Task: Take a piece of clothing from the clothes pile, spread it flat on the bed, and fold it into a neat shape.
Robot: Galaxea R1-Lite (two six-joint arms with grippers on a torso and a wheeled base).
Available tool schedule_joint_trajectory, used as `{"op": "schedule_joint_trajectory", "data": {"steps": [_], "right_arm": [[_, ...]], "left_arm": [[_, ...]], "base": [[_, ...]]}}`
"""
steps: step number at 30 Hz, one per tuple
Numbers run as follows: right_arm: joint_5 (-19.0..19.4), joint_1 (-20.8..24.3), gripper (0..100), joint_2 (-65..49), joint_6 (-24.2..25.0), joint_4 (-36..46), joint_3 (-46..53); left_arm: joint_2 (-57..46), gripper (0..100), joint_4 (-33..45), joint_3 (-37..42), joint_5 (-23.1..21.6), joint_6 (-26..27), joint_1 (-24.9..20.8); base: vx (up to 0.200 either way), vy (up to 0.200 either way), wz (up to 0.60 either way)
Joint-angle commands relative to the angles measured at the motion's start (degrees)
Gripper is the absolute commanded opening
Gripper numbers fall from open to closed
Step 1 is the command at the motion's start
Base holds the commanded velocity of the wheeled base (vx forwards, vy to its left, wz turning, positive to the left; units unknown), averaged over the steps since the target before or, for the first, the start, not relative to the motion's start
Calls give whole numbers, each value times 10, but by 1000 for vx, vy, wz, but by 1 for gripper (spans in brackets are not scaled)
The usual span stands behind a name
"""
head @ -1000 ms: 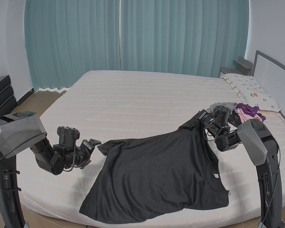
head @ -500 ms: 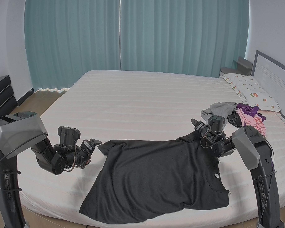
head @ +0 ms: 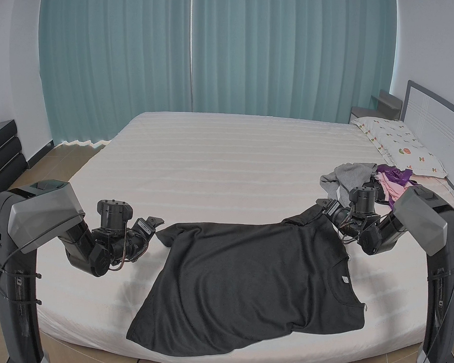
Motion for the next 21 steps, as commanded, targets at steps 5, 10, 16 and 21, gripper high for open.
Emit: {"op": "schedule_joint_trajectory", "data": {"steps": [5,10,16,21], "right_arm": [[32,-4,100,-164,63,-70,228],[54,-21,100,-174,72,-127,303],[55,-25,100,-148,99,-194,350],[55,-20,100,-140,104,-225,358]], "left_arm": [[84,100,1,-97,3,83,-2],[102,100,47,-142,3,103,-6],[106,100,79,-170,3,105,-12],[128,100,98,-213,3,105,-21]], "base": [[0,0,0],[0,0,0],[0,0,0],[0,0,0]]}}
